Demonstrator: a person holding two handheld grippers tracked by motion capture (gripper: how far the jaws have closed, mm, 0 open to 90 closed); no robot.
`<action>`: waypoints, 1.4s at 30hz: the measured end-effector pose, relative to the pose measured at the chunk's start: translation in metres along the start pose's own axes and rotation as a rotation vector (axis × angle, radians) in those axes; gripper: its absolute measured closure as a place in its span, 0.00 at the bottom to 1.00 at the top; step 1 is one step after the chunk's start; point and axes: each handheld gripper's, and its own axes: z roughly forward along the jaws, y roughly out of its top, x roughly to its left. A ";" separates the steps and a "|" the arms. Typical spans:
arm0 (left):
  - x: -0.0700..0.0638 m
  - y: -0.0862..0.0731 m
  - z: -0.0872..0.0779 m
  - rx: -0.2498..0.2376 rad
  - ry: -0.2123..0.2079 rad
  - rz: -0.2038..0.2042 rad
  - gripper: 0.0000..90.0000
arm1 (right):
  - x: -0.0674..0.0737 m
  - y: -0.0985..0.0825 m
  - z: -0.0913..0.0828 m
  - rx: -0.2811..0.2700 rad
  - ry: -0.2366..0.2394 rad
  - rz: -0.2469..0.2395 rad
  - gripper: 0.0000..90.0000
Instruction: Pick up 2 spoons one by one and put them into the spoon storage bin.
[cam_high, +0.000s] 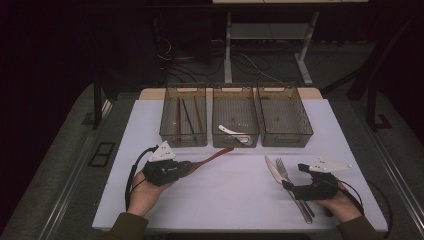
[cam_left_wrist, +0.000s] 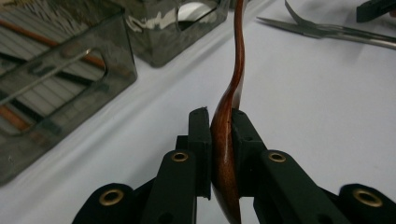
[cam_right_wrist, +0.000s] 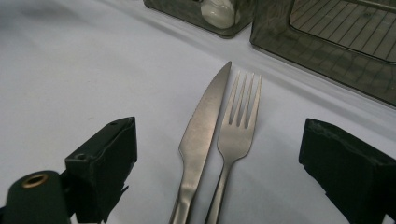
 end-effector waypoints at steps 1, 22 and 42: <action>0.000 0.003 0.001 -0.003 -0.001 0.002 0.90 | 0.000 0.000 0.000 -0.002 0.001 -0.001 0.13; 0.013 0.076 0.051 -0.031 0.043 0.020 0.90 | 0.000 0.001 -0.001 -0.015 0.005 0.000 0.13; 0.035 0.124 0.115 0.042 0.165 -0.021 0.90 | 0.000 0.001 -0.001 -0.021 0.013 0.008 0.13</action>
